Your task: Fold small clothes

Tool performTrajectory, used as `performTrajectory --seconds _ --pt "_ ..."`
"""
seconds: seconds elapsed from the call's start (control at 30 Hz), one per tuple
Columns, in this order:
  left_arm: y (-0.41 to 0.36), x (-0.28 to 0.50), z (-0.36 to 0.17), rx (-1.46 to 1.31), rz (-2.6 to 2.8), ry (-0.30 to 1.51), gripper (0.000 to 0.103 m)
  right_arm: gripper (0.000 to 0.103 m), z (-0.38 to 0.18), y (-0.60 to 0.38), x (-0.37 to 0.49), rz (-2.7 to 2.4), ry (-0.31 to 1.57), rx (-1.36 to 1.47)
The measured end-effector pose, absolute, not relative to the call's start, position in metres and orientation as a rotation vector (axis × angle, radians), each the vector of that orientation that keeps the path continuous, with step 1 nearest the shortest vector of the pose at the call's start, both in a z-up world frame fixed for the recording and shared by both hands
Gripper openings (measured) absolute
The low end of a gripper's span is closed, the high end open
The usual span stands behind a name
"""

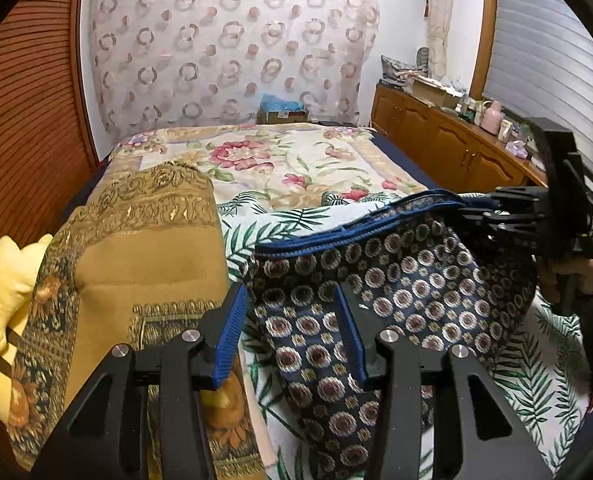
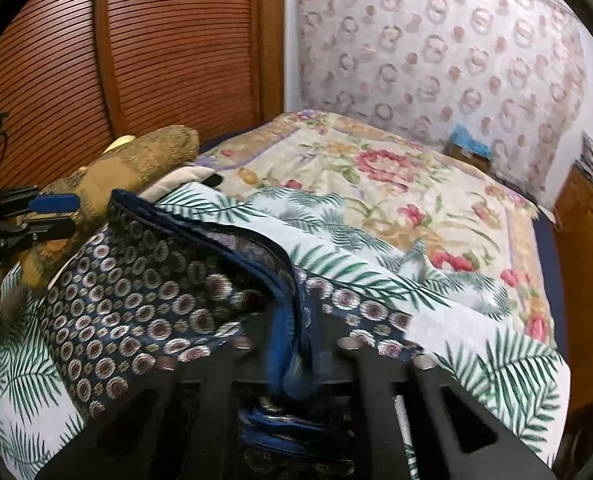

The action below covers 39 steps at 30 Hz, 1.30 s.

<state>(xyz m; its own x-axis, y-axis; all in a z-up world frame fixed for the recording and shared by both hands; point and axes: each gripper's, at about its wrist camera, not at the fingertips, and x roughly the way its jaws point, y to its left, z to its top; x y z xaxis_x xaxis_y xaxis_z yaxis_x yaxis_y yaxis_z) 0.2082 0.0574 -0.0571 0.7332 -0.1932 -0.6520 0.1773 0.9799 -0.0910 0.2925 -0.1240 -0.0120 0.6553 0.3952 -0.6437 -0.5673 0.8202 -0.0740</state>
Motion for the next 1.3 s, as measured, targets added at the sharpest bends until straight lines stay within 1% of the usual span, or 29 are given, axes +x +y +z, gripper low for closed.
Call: performTrajectory --seconds 0.07,0.1,0.13,0.17,0.33,0.53,0.87,0.9,0.93,0.97,1.1,1.3 --pt "0.058 0.215 -0.058 -0.008 -0.197 0.728 0.046 0.049 -0.008 -0.128 0.291 0.528 0.649 -0.269" --pt "0.058 0.218 -0.059 -0.002 -0.193 0.732 0.046 0.055 -0.005 -0.132 0.288 0.517 0.643 -0.255" --pt "0.058 0.22 -0.06 0.001 -0.19 0.735 0.046 0.063 -0.003 -0.136 0.286 0.509 0.639 -0.246" --pt "0.058 0.223 -0.061 0.001 -0.191 0.738 0.046 0.066 -0.001 -0.14 0.282 0.5 0.635 -0.238" --pt "0.058 0.231 -0.068 0.002 -0.191 0.759 0.046 0.069 -0.007 -0.157 0.268 0.468 0.662 -0.213" --pt "0.048 0.233 -0.073 0.019 -0.204 0.777 0.046 0.069 -0.014 -0.16 0.274 0.479 0.708 -0.179" --pt "0.048 0.235 -0.075 0.039 -0.191 0.779 0.046 0.07 0.02 -0.148 0.281 0.571 0.616 -0.136" --pt "0.048 0.237 -0.077 0.047 -0.186 0.78 0.046 0.071 0.023 -0.148 0.279 0.581 0.609 -0.13" --pt "0.048 0.239 -0.078 0.053 -0.18 0.785 0.046 0.076 0.025 -0.148 0.278 0.592 0.604 -0.123" --pt "0.048 0.242 -0.08 0.057 -0.17 0.795 0.046 0.079 0.027 -0.15 0.277 0.598 0.601 -0.114" --pt "0.049 0.246 -0.083 0.061 -0.167 0.809 0.046 0.08 0.028 -0.161 0.271 0.574 0.598 -0.098" --pt "0.049 0.246 -0.083 0.06 -0.167 0.803 0.046 0.08 0.014 -0.176 0.258 0.488 0.638 -0.13"
